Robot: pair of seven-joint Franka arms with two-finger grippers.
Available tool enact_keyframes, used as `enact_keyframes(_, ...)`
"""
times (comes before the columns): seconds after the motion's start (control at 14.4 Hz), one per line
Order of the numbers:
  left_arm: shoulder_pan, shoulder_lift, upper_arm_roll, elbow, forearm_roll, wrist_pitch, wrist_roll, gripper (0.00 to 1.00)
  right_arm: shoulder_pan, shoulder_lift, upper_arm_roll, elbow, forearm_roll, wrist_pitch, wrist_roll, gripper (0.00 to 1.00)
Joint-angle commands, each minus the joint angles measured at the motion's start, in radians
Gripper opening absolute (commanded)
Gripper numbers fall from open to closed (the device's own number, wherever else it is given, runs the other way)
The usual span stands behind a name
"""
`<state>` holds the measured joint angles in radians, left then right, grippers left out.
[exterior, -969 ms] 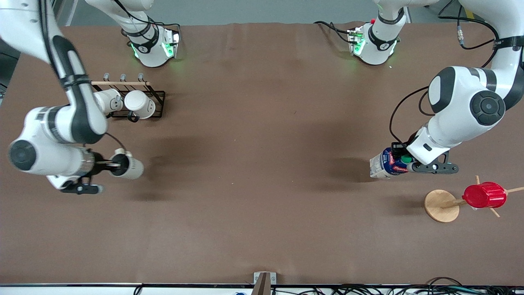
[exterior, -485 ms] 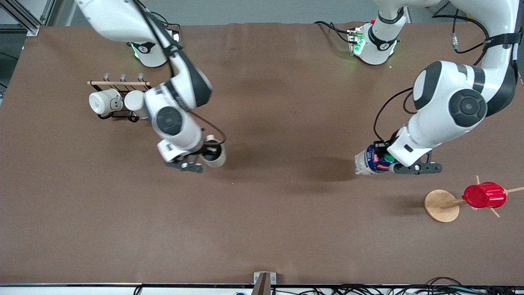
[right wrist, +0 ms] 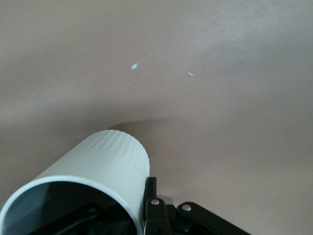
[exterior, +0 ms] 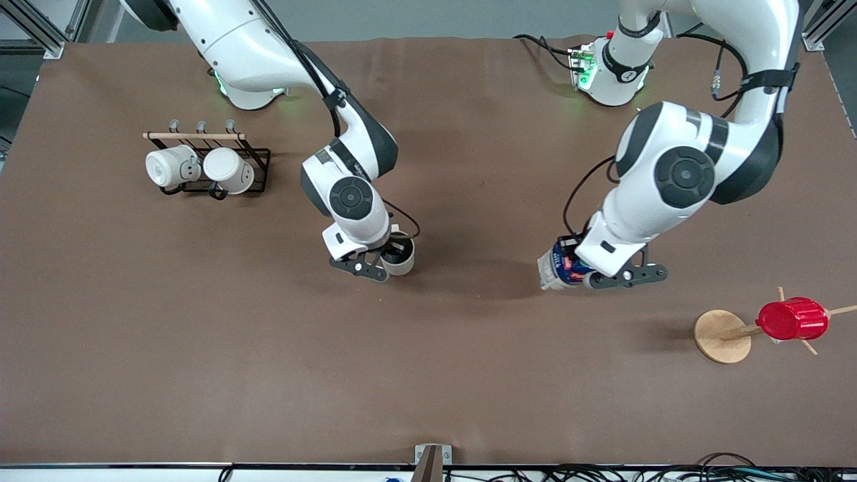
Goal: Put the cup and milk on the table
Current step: 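Carry the mug and carton toward the table middle with both grippers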
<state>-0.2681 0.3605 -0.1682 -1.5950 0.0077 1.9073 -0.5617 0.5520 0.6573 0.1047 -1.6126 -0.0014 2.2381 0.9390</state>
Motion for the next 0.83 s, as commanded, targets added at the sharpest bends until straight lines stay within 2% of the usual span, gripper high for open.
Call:
enact_keyframes(0.0,-0.09,0.034,0.001,0.072,0.015,-0.044,-0.116,0.0,0.028,0.031,-0.011,0.016,0.005,0.047,0.07,0.12)
enact_keyframes(0.07,-0.13,0.06,0.003,0.095,0.015,-0.044,-0.162,0.0,0.029,0.031,-0.011,0.016,-0.002,0.046,0.09,0.24)
enact_keyframes(0.14,-0.149,0.083,0.003,0.113,0.015,-0.042,-0.185,0.0,0.028,0.027,-0.014,0.016,-0.005,0.032,0.093,0.44)
enact_keyframes(0.21,-0.172,0.104,0.003,0.136,0.014,-0.042,-0.198,0.0,0.028,0.022,-0.017,0.016,-0.005,0.029,0.093,0.68)
enact_keyframes(0.28,-0.187,0.129,0.003,0.161,0.014,-0.042,-0.207,0.0,0.028,0.016,-0.019,0.016,-0.005,0.025,0.104,0.84)
enact_keyframes(0.42,-0.23,0.166,0.003,0.191,0.014,-0.036,-0.245,0.0,0.019,-0.037,-0.025,0.019,-0.008,-0.035,0.129,0.93)
enact_keyframes(0.76,-0.298,0.212,0.003,0.204,0.012,0.061,-0.36,0.0,-0.015,-0.217,-0.074,0.019,-0.121,-0.247,0.115,0.99)
